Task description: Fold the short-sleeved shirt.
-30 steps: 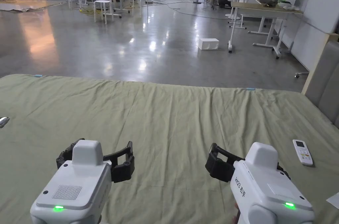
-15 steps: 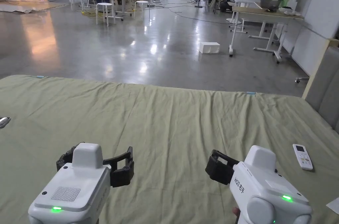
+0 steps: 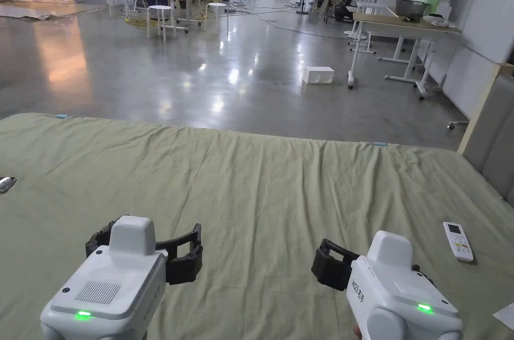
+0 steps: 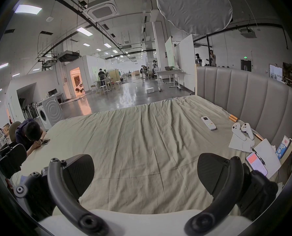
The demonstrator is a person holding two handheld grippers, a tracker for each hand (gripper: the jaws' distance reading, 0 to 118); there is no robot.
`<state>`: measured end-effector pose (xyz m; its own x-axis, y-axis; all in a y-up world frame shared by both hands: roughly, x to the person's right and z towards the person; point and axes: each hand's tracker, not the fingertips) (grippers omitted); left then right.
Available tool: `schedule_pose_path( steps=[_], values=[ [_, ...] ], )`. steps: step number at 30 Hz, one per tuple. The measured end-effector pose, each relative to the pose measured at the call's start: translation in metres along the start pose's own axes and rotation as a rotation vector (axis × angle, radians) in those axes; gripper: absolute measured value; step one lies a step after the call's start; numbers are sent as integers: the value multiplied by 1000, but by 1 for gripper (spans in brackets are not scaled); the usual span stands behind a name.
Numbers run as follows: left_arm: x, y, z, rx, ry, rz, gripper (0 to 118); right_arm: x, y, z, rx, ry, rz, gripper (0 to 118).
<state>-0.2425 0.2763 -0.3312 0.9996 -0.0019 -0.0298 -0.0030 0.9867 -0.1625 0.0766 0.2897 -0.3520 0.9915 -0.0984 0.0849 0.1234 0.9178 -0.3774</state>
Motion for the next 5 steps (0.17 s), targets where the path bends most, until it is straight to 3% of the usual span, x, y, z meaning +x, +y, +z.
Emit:
schedule_pose_path(
  steps=[5],
  values=[
    [-2, -2, -2, -6, 0, 7, 106, -2, 0, -4, -17, -19, 30, 118]
  ],
)
